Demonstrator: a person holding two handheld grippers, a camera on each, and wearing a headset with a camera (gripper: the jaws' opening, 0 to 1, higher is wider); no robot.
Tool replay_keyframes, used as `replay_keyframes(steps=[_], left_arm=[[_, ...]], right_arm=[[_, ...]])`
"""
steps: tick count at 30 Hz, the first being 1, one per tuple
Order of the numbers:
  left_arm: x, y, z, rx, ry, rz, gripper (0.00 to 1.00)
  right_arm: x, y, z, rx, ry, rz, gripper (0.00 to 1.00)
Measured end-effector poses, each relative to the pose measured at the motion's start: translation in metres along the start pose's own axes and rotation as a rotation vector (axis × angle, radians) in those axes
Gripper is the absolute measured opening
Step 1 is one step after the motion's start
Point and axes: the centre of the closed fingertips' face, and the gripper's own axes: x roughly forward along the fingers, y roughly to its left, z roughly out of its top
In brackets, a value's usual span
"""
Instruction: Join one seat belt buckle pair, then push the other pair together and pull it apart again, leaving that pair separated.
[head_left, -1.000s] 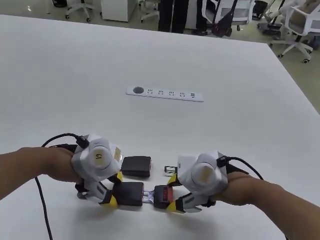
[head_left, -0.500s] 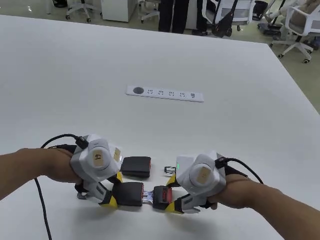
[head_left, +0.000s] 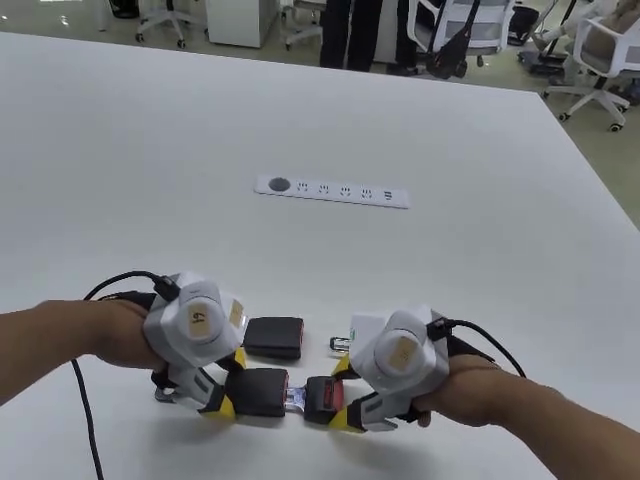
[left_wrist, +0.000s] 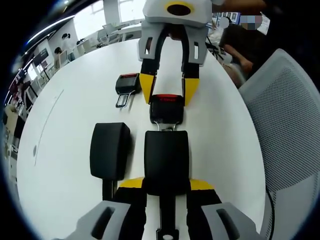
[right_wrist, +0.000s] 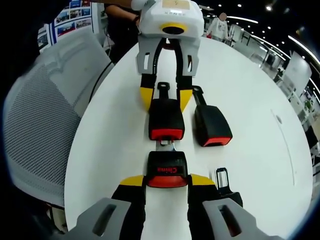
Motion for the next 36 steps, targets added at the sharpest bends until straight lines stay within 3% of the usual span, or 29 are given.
replay_keyframes(steps=[27,28,29,33,36], left_arm=[[0.003,0.003,-0.004,-0.003,0.017,0.001,0.30],[0.002,0.003,-0.006,-0.002,0.025,0.001,0.30],[0.003,0.003,-0.004,-0.005,0.017,0.002,0.30],[0.003,0.001,-0.004,-0.005,0.023,0.003,0.30],[0.003,0.001,-0.003,-0.008,0.030,0.000,0.31]], right_arm=[[0.010,0.002,0.018,0.042,-0.022,-0.009,0.26],[0.009,0.000,0.012,0.073,0.010,-0.025,0.26],[0.008,-0.001,0.014,0.042,-0.004,-0.009,0.26],[0.006,0.001,0.014,0.065,-0.007,-0.029,0.26],[0.008,0.002,0.014,0.020,-0.003,-0.015,0.27]])
